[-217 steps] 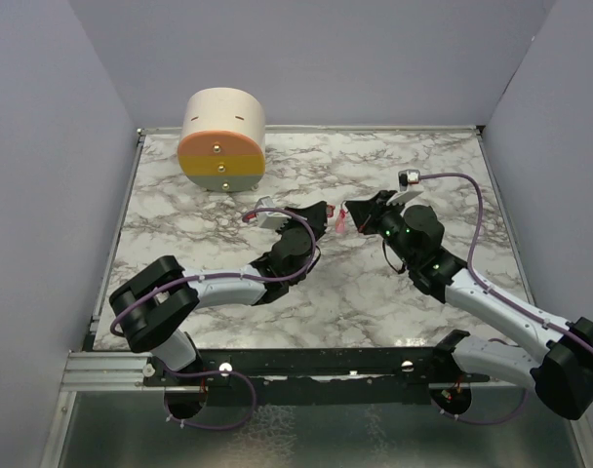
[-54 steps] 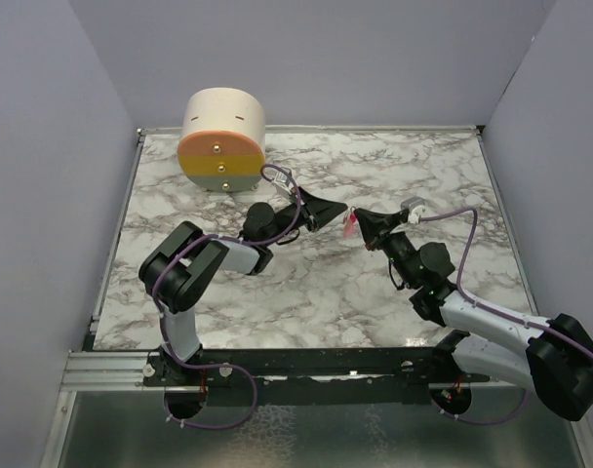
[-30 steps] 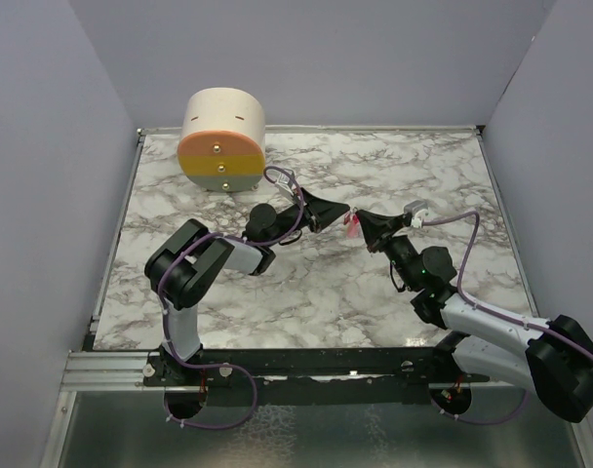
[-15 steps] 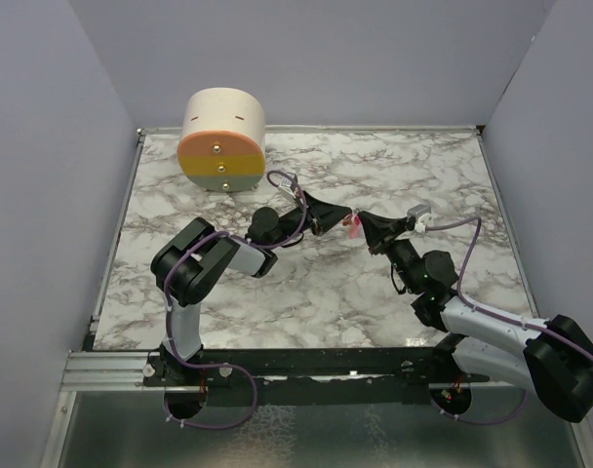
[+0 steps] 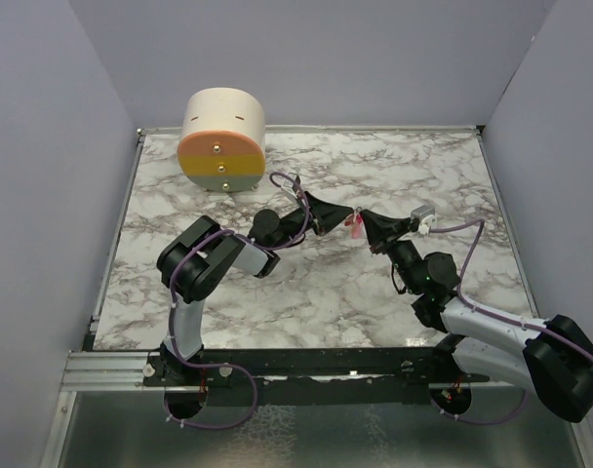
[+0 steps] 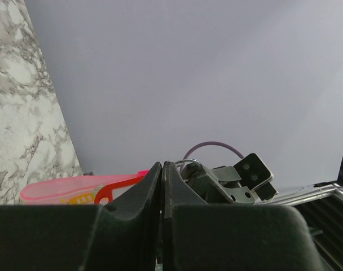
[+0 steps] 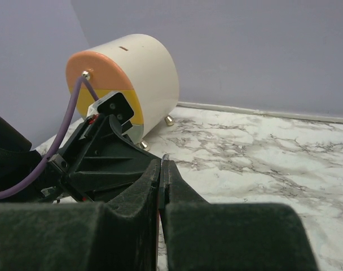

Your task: Put the keys on the keyring

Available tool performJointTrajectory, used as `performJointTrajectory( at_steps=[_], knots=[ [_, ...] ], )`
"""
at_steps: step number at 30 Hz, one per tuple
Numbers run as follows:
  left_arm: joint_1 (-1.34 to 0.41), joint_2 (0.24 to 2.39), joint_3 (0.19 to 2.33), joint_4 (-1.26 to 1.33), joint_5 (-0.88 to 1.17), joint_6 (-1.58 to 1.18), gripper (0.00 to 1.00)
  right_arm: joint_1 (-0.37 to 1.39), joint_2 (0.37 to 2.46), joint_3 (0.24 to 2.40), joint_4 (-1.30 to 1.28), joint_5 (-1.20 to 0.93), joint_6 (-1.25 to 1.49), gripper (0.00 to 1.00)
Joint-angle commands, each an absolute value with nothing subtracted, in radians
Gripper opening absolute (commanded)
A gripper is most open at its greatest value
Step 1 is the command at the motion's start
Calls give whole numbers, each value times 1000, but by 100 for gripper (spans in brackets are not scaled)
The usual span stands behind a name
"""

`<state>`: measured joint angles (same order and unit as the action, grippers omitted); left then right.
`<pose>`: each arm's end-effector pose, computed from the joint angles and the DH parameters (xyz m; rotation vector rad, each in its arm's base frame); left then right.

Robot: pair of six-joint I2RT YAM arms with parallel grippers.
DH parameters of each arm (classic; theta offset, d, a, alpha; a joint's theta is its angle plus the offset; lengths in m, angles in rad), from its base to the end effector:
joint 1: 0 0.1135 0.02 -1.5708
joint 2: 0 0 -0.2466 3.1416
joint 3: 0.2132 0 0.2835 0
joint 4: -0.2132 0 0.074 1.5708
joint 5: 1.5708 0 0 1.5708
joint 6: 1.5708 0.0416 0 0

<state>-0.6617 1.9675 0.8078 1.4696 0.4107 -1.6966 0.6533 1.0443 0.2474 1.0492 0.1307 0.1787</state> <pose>0.2957 -0.2514 0.1451 -0.3999 1.6380 -2.1823 0.1972 0.1441 0.1992 -0.2053 1.3310 0.6195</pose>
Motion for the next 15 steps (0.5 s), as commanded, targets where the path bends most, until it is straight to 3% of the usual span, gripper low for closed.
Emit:
performJointTrajectory(
  at_steps=[1,10,15],
  knots=[
    [-666,1987,824,1559,430,-1704,10,657,1032,234,1131,153,167,1],
    [-663,1964,803,1567,434,-1699,43,657,1024,226,1158,151,152,1],
    [-643,1921,763,1568,440,-1672,48,656,1002,218,1162,145,139,1]
  ],
)
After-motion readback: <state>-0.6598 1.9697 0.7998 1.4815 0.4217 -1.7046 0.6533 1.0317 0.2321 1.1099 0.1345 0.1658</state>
